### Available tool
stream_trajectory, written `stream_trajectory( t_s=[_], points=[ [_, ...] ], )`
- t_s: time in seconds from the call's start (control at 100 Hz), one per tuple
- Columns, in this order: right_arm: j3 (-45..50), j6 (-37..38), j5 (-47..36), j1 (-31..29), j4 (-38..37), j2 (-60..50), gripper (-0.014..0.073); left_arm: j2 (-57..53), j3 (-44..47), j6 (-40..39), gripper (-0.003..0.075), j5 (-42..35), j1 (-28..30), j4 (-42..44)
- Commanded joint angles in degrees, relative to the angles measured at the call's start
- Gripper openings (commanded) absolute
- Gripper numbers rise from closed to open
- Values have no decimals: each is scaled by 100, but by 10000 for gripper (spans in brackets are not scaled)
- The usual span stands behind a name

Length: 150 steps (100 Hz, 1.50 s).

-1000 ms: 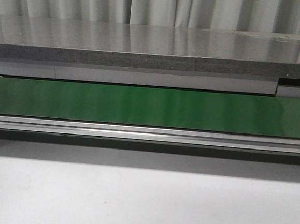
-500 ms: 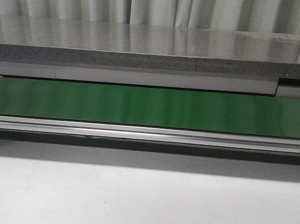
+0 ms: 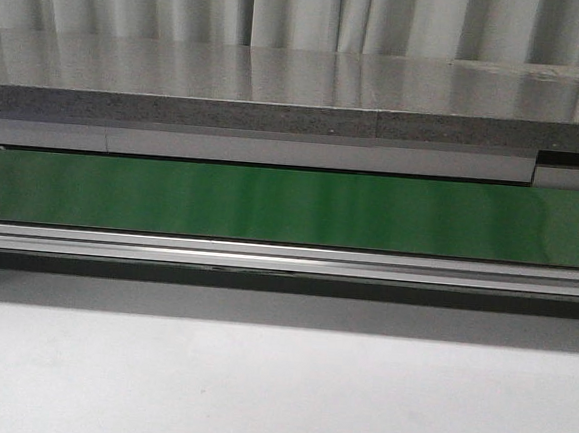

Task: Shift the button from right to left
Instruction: 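Lower the button into the blue tray and open the left gripper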

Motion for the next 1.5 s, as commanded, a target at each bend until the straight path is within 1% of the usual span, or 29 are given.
stream_trajectory(
  t_s=[0.0,0.09,0.21,0.28,0.33,0.73,0.82,0.98,1.2,1.3,1.49],
  points=[
    [-160,-38,-454,3,44,24,-68,-265,-171,-8,108,-319,19,63],
    [-160,-38,-454,3,44,24,-68,-265,-171,-8,181,-334,20,113],
    [-160,-38,-454,3,44,24,-68,-265,-171,-8,327,-334,20,150],
    [-160,-38,-454,3,44,24,-68,-265,-171,-8,384,-334,20,150],
    [-160,-38,-454,3,44,24,-68,-265,-171,-8,400,-334,20,150],
    [-160,-38,-454,3,44,24,-68,-359,-171,-8,405,-312,20,265],
    [-160,-38,-454,3,44,24,-68,-544,-171,-8,405,-323,20,251],
    [-160,-38,-454,3,44,24,-68,-1062,-171,-8,404,-338,-42,-119],
    [-160,-38,-454,3,44,24,-68,-1908,-76,-8,403,-263,-484,-270],
    [-160,-38,-454,3,44,24,-68,-2255,96,-8,403,-301,-762,-300],
    [-160,-38,-454,3,44,24,-68,-2873,566,-8,403,-464,-1202,-650]
  ],
)
